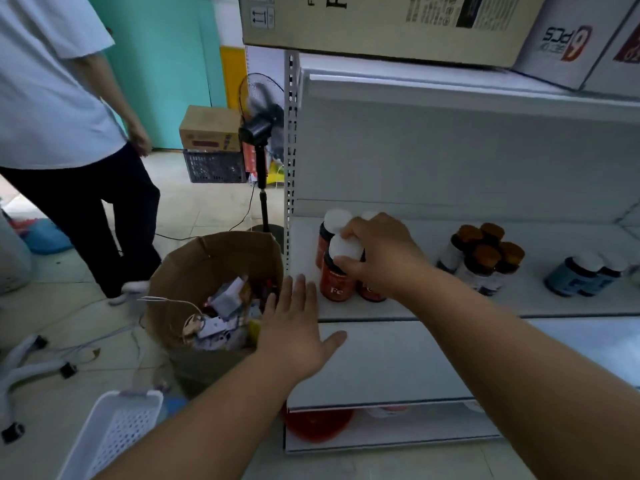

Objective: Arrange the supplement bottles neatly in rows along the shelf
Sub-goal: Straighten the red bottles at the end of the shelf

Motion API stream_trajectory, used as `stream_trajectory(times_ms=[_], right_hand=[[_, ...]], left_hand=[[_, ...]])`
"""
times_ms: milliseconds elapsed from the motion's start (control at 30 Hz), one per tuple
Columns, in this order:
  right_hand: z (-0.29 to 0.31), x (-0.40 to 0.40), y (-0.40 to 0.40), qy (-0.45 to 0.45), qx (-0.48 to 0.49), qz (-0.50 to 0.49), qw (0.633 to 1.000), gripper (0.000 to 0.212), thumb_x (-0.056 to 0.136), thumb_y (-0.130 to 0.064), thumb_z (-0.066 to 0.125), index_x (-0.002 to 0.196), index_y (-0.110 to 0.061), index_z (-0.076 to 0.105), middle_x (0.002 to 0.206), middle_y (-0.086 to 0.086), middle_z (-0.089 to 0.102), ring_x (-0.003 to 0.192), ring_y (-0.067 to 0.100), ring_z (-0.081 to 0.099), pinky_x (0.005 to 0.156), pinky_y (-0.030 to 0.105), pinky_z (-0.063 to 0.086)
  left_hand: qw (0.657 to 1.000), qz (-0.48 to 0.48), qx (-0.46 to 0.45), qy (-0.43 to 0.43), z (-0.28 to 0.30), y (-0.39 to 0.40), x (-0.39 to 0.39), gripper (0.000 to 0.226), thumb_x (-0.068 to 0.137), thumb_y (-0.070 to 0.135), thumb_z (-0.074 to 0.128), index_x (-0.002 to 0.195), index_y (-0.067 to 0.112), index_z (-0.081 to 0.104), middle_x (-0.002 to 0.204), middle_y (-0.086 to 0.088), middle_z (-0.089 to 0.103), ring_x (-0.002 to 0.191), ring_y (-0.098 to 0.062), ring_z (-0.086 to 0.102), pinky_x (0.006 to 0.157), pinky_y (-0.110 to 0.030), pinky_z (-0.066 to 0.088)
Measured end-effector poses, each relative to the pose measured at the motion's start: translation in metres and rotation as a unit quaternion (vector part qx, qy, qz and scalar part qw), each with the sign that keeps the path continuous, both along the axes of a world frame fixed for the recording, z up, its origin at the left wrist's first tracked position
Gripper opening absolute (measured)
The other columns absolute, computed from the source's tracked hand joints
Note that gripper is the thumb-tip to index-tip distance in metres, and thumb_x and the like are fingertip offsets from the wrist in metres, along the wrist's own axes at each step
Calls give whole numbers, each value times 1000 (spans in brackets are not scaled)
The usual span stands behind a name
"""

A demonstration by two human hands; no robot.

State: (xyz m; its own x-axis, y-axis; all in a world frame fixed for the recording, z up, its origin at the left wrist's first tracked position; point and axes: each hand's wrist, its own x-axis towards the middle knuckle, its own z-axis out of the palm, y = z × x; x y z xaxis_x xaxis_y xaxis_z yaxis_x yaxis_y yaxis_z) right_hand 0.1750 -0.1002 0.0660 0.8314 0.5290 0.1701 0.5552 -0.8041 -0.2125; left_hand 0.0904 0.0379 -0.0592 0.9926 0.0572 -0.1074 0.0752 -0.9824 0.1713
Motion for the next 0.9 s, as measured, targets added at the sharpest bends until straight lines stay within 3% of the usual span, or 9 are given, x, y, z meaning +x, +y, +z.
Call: stream_trajectory(times_ms=[100,233,333,433,600,667,733,800,900], right_hand=[[-10,6,1,-23,-39,-11,999,50,87,-49,59,131,-26,53,124,8,56,117,26,46,94,35,34],[-23,12,-12,-72,8,6,997,47,88,-52,56,127,-26,57,130,-2,57,122,25,45,96,37,31],[-40,7,-29,-108,58,-65,990,41,91,-41,50,122,-15,61,126,10,59,115,36,51,92,43,38],[-55,6,-36,-77,73,-58,993,40,89,-29,60,123,-9,59,129,16,55,109,39,55,89,46,47],[-39,-8,-43,-64,174,-72,980,26,88,-24,64,111,-12,60,114,8,57,101,27,55,79,34,45],[-25,-24,-50,-54,228,-76,969,24,90,-27,62,111,-17,61,112,0,59,100,18,56,77,30,44],[-6,-40,-55,-3,292,-72,954,16,91,-29,62,106,-26,61,106,-9,62,95,9,59,76,29,50],[13,-54,-56,82,368,-56,924,7,91,-30,63,96,-33,61,101,-14,63,90,7,63,74,28,57],[33,-65,-50,167,452,-24,876,5,89,-28,65,93,-27,64,98,-7,69,87,9,68,69,26,58]], left_hand=[[999,-15,23,28,-8,-2,1,105,87,82,19,155,12,-17,163,-11,-23,149,-29,-23,122,-51,-8],[998,-22,36,45,-11,-3,2,107,85,84,18,153,12,-22,161,-10,-29,148,-29,-26,120,-55,-4],[997,-24,42,55,-11,-2,3,109,84,85,19,153,12,-23,161,-10,-29,148,-28,-26,120,-55,-3],[997,-26,57,51,-12,-2,4,111,83,86,19,154,11,-22,161,-11,-27,149,-29,-25,120,-55,-1],[996,-21,52,66,-1,1,3,108,84,84,24,155,13,-17,164,-9,-22,150,-26,-21,121,-56,-1],[1000,-11,-8,14,7,2,-3,102,85,83,23,158,15,0,167,-7,-3,153,-25,-5,121,-56,4],[982,-15,-164,-95,20,-3,-19,91,86,82,20,155,23,24,160,-1,30,147,-21,25,118,-51,24],[925,-27,-356,-133,37,-14,-41,88,81,88,26,148,33,35,144,16,45,133,-5,42,109,-37,38],[852,8,-516,-92,64,-31,-61,73,66,87,56,128,55,38,129,23,56,118,4,54,98,-30,48]])
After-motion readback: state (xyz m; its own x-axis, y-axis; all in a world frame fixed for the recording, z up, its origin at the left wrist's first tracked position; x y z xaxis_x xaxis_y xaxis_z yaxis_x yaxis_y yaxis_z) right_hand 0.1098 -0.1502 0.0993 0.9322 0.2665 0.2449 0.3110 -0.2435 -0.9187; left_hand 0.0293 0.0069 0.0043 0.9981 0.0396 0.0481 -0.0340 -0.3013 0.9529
